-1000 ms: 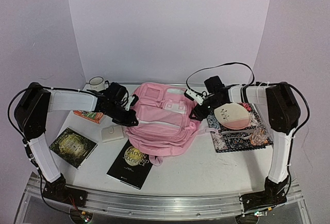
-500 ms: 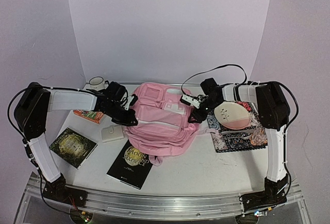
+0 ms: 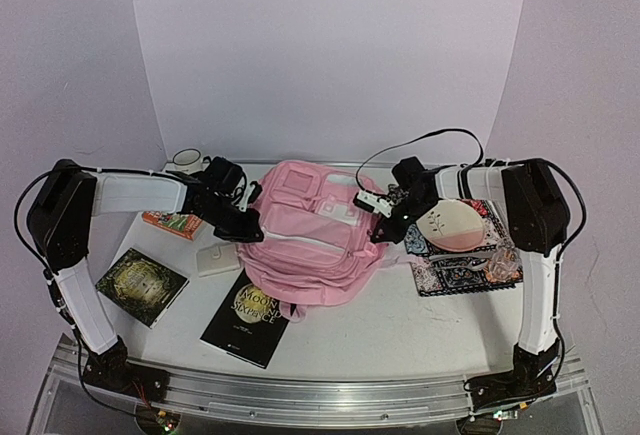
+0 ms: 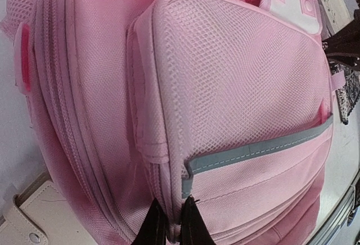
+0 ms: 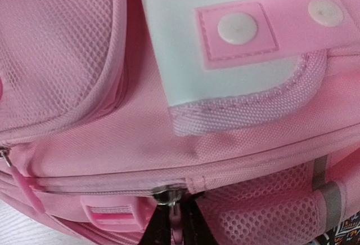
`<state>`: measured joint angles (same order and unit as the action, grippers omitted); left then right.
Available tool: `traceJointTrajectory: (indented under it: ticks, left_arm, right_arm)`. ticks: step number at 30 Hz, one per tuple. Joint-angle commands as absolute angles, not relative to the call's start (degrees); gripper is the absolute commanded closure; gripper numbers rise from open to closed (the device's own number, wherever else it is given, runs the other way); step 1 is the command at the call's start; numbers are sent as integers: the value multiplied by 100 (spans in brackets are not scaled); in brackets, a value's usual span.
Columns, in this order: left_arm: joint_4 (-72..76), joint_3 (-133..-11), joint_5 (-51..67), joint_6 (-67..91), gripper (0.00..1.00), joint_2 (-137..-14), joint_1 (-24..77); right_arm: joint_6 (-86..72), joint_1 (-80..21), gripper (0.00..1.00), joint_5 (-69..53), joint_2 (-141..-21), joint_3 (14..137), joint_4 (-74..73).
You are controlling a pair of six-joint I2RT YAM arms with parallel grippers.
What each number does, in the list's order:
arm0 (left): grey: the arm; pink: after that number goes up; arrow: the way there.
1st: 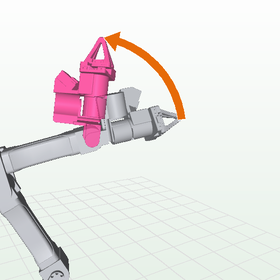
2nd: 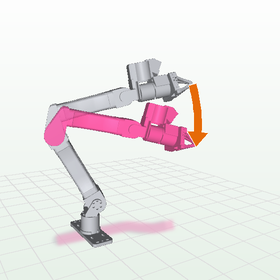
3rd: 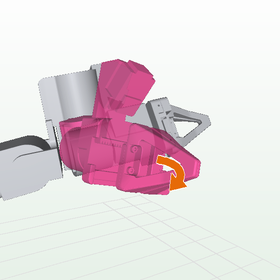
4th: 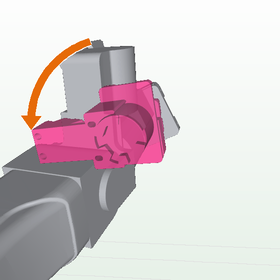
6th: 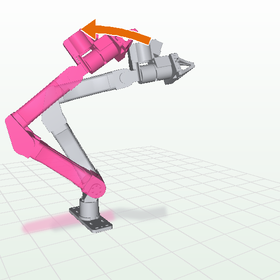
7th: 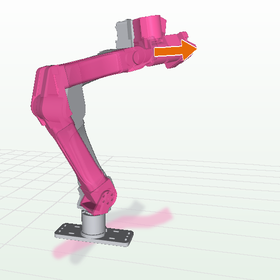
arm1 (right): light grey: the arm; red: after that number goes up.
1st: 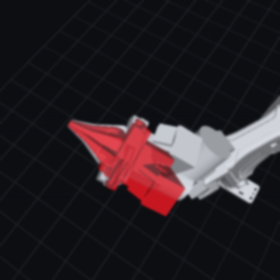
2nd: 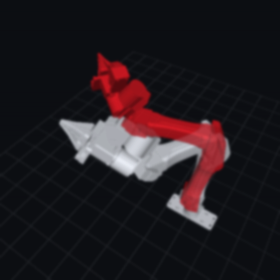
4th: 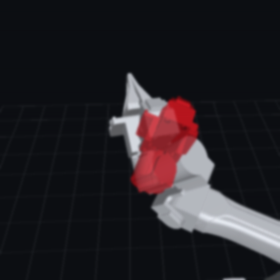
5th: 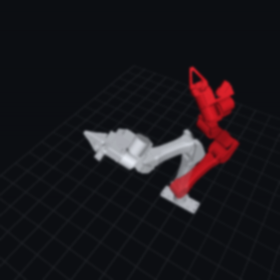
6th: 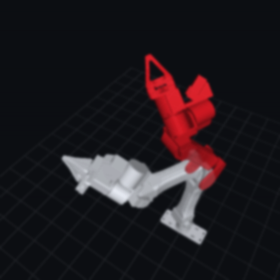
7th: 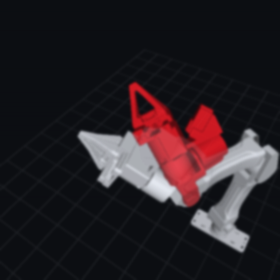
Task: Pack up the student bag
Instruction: Pick up the second largest pocket of the bag from the student bag, then unzip the second largest pocket of the student bag.
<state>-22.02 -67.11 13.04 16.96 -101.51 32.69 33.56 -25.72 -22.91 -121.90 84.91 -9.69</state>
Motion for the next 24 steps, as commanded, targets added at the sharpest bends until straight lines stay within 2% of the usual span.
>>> traceJointTrajectory:
  ticks: [1, 14, 24]
  left_arm:
    - [-2188, -6937, 835, 2169, 100, -9964, 3218]
    - [-963, -6926, 488, 3889, 100, -9904, 3147]
    - [-195, -6728, -137, 4431, 100, -9859, 3150]
  right_arm:
    - [2882, -2658, 99, -2301, -11559, 8166, -1523]
    - [1576, -3663, 100, -1198, -10701, 7368, -1458]
    - [782, -4111, 100, -1036, -10697, 7720, -1863]
